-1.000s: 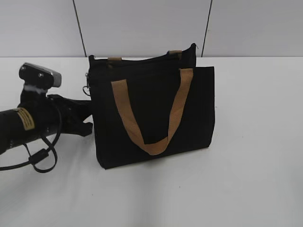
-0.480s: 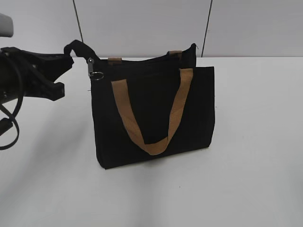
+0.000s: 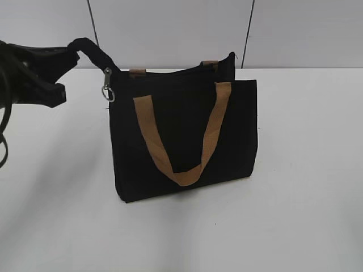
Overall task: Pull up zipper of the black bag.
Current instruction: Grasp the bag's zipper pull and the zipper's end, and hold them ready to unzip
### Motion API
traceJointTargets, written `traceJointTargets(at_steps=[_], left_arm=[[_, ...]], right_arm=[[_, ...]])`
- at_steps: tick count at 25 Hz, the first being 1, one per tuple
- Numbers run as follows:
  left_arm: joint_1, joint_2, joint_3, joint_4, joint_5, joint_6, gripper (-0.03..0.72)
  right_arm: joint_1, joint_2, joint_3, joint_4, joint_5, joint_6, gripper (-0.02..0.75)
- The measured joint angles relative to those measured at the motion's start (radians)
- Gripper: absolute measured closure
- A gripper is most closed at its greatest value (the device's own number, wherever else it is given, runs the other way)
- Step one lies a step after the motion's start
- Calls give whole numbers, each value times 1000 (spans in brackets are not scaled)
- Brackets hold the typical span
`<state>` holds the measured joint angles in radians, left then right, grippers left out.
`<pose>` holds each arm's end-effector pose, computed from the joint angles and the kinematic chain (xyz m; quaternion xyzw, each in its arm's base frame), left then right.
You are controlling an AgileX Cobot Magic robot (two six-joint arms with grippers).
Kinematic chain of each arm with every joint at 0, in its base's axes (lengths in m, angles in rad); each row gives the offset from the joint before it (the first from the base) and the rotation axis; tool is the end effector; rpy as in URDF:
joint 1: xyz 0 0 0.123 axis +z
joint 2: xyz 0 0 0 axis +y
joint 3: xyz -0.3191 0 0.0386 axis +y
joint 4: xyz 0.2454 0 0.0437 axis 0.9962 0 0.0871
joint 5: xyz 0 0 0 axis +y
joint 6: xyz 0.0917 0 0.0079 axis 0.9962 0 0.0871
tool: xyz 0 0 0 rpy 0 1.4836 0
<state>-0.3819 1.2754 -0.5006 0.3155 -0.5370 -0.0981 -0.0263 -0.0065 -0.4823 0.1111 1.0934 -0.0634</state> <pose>0.2168 -0.1028 0.2834 0.2591 0.7195 -0.1268 0.6318 -0.0433 0.0102 0.2681 -0.0187 0.8629 0.0329 0.5039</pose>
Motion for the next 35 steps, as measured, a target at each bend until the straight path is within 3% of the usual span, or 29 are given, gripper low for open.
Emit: traceJointTargets(at_steps=[4, 11, 20, 26, 35], left_arm=[[0, -33, 0, -1, 6, -51, 686], [0, -46, -2, -1, 25, -131, 687], [0, -46, -19, 0, 27, -183, 687], [-1, -46, -19, 0, 26, -221, 687], [-1, -46, -19, 1, 22, -278, 687]], right_arm=[[0, 27, -3, 88, -6, -97, 357], [3, 310, -19, 469, -88, -538, 357], [113, 733, -44, 862, -227, -974, 357], [244, 1066, -222, 942, -255, -1130, 357], [485, 1433, -536, 952, -347, -1159, 357]])
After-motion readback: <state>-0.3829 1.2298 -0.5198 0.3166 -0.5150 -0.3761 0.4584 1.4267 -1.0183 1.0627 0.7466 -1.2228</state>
